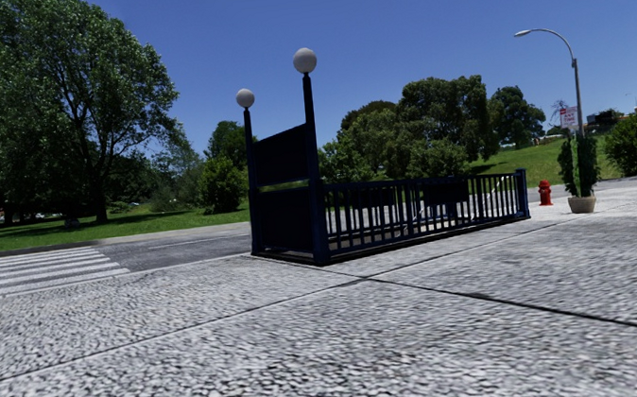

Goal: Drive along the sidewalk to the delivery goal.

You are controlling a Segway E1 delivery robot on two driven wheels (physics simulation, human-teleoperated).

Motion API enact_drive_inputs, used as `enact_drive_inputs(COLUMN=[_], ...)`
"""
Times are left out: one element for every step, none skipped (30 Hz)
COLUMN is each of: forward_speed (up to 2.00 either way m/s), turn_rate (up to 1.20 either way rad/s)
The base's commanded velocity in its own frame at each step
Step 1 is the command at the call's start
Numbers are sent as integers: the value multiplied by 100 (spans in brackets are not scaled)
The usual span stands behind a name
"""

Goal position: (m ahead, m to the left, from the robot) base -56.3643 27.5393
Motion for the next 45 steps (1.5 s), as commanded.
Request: enact_drive_inputs(forward_speed=[0,0,0,0,0,0,0,0,0,0,0,0,0,0,0,0,0,0,0,0,0,0,0,0,0,0,0,0,0,0,0,0,0,0,0,1,1,5,7,7,16,24,29,29,30], turn_rate=[0,0,0,0,0,0,0,0,0,0,0,0,0,0,0,0,0,0,0,0,0,0,0,0,0,0,0,0,0,0,7,19,19,40,51,62,62,65,66,66,66,66,67,67,67])
